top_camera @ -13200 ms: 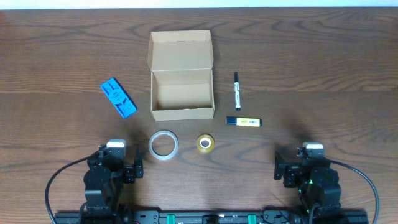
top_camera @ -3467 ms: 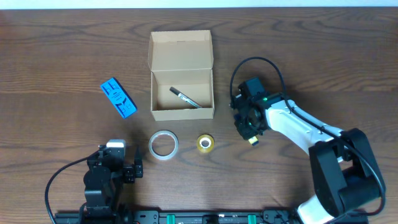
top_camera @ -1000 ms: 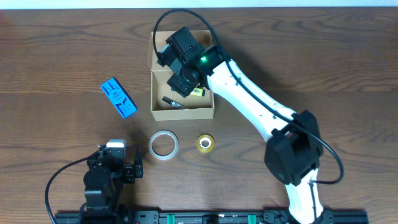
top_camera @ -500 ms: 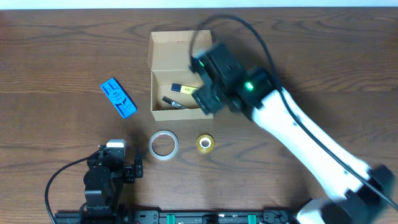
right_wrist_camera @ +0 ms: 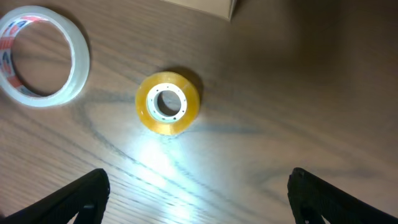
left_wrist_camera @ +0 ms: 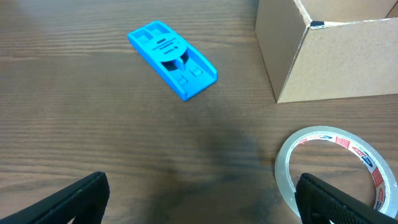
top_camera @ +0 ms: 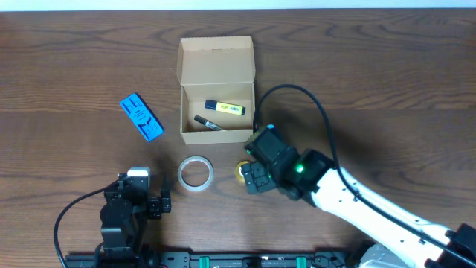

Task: Pack container
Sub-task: 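Move the right gripper to the yellow tape roll and grasp it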

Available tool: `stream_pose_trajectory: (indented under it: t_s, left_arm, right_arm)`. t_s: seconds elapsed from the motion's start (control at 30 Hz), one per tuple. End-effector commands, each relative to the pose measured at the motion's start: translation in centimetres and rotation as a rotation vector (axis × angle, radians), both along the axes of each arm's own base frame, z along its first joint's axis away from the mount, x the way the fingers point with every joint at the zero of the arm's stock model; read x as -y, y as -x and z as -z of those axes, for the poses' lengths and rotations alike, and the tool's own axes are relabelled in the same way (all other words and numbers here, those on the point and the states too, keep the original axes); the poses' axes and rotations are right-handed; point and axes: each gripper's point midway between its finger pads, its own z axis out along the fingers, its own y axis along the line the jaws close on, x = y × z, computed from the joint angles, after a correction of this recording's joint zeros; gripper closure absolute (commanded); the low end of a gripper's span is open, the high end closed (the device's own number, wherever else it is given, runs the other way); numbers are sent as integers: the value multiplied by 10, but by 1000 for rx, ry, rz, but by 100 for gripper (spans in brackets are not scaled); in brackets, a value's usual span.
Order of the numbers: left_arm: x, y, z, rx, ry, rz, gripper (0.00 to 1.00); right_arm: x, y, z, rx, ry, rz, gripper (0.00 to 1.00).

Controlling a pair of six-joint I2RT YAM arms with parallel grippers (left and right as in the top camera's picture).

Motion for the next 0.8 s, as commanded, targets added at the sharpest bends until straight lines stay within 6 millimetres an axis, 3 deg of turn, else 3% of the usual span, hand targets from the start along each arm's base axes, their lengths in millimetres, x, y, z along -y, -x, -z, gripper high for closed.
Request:
stream_pose_trajectory:
  t_s: [0.0,0.37,0.57,0.77]
  left_arm:
    - [-2,0,1,1,-16,-3,5]
    - [-2,0,1,1,-16,-3,4]
    - [-2,0,1,1,-16,-3,4]
    - [-2,0,1,1,-16,-3,5]
  right_arm:
    - [9,-5,1,17,-36,263,9]
    - [7,-9,36,-21,-81,478,13]
    - [-9,-10,64,-83,-84,470,13]
    - [-11,-9,82,-115,-63,485,13]
